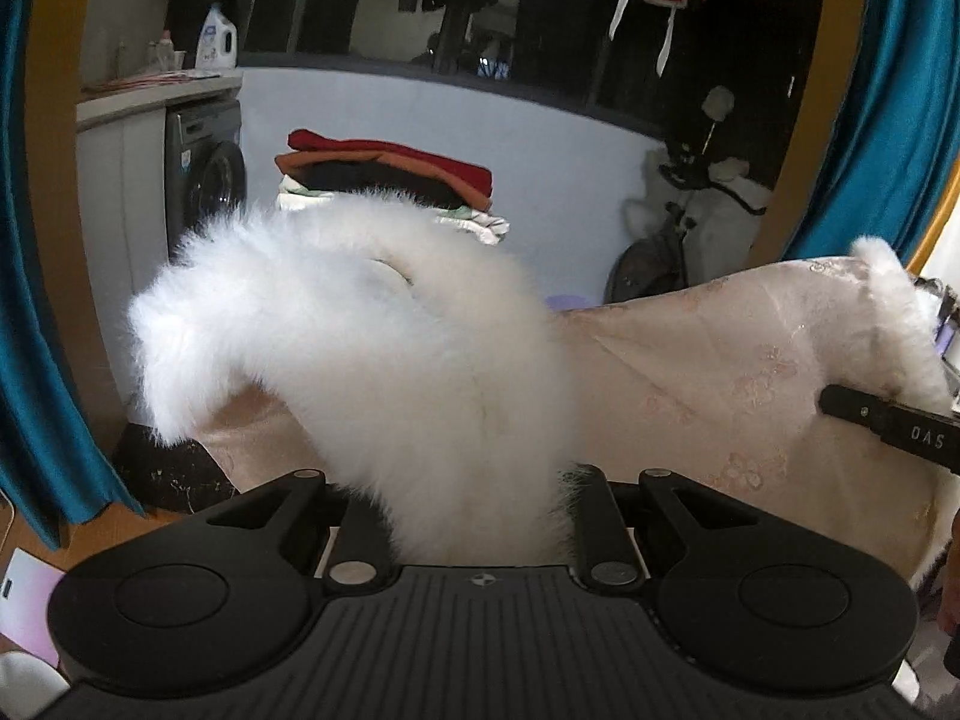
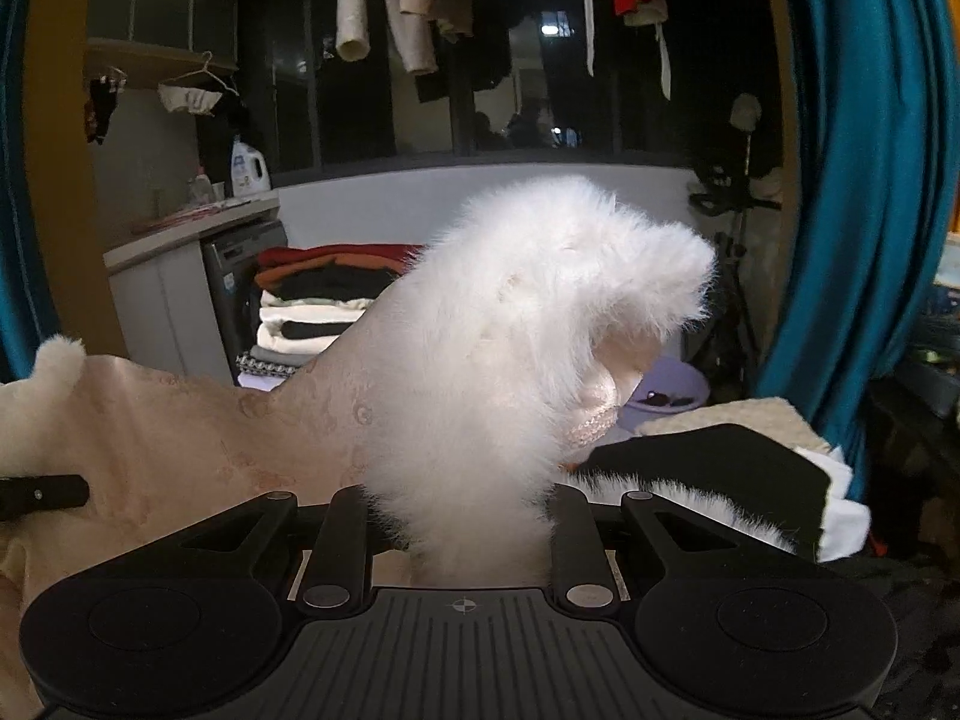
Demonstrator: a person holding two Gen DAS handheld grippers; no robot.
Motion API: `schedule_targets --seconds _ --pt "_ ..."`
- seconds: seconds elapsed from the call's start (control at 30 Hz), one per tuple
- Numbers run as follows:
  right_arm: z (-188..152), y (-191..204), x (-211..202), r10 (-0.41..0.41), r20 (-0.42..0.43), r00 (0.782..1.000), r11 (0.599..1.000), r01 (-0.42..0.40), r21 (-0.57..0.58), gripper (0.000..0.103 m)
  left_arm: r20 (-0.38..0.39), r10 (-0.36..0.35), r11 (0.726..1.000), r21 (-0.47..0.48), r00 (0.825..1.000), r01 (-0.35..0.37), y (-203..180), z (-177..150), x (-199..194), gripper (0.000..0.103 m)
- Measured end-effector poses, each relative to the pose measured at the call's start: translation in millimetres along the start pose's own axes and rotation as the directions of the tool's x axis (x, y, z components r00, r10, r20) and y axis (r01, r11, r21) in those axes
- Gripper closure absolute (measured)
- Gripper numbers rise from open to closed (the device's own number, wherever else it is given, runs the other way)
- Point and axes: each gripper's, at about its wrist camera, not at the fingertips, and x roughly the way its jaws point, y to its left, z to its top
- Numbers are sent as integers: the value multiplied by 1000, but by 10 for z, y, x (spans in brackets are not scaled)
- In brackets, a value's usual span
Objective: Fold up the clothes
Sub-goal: 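Carry the folded jacket with both grippers to the clothes stack on the chair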
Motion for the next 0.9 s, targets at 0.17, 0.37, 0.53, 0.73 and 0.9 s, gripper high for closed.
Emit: schedule_targets --seconds 0.17,0.37,0.53,0.73,0.9 --pt "337 -35 821 35 -4 999 999 -35 20 85 2 28 1000 5 1000 -28 223 380 489 85" --pt "964 -239 1852 65 -3 998 996 -65 55 85 -11 62 997 37 998 -61 246 1109 1256 85" --pt "1410 -468 2561 64 28 998 996 -65 59 85 22 54 997 51 998 -55 159 1558 1777 85" --pt "1775 -625 3197 48 53 997 996 -52 71 84 25 34 997 63 999 -36 286 1954 2308 85" --pt "2125 -504 3657 30 95 995 998 -36 59 84 63 -4 999 51 998 1 623 2314 2675 85"
